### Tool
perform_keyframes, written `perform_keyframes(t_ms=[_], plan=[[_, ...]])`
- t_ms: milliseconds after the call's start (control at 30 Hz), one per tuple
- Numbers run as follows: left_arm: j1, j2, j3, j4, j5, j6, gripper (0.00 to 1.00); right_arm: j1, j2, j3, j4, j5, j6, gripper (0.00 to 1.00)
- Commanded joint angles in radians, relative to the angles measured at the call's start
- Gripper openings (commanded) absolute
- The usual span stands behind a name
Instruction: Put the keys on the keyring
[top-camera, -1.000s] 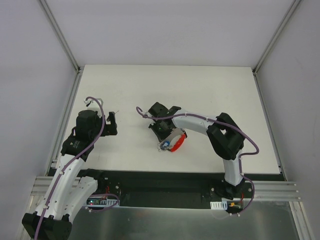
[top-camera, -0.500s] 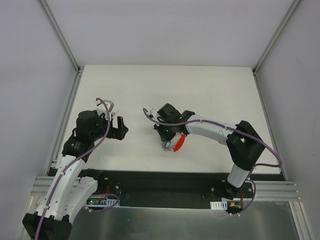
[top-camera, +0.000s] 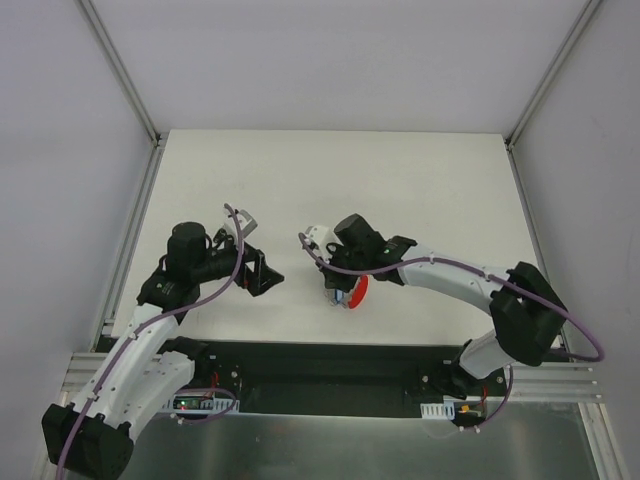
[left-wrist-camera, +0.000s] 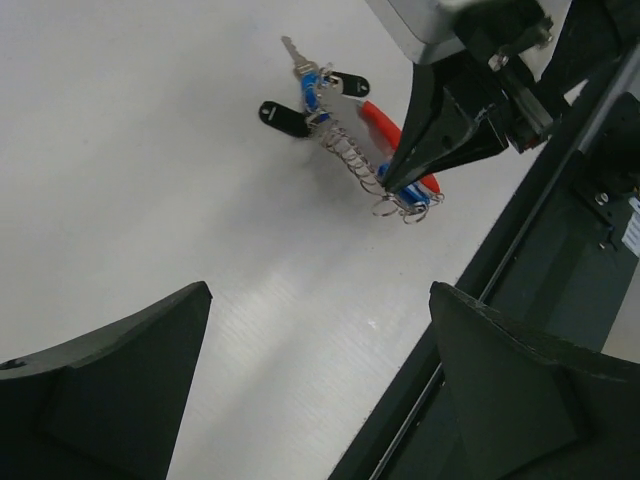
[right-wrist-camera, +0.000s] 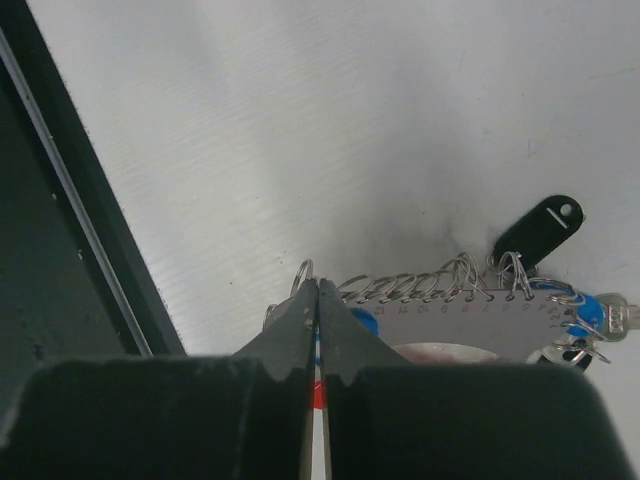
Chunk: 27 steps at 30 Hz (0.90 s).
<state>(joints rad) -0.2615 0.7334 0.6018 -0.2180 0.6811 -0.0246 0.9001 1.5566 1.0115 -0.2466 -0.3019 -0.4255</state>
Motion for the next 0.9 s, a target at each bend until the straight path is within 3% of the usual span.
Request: perform_keyframes(t_ms=[0,267,433,600,733,867], plan=[[-0.073,-0.019,-0.028,0.129,0.090,0.046,0.89,0.000,-0.169,-0.027,0.069,-0.074,-0.085,0.01],[-0.246,0.047,-0.031,0.345,0.077,0.028,0.76,-0.003,-0.355,-0.037,-0.023,-0.105,-0.163,0.01],[-0.259,0.133,0.006,0.463,0.135,-0.009,0.67,-0.003,-0.458,-0.040,-0.060,-0.108,-0.188,0.01],[-0.271,0.201,0.052,0.535,0.163,-0.055,0.44,-0.001,-0.504,-0.051,-0.069,-0.077,-0.188,0.02],[-0.350,0.238,0.066,0.558,0.103,-0.069,0.43,-0.001,-0.517,-0.048,-0.065,-0.074,-0.176,0.02],[-0.415,0.245,0.058,0.588,-0.042,-0.075,0.45,-0.001,-0.521,-0.047,-0.060,-0.039,-0.162,0.01]])
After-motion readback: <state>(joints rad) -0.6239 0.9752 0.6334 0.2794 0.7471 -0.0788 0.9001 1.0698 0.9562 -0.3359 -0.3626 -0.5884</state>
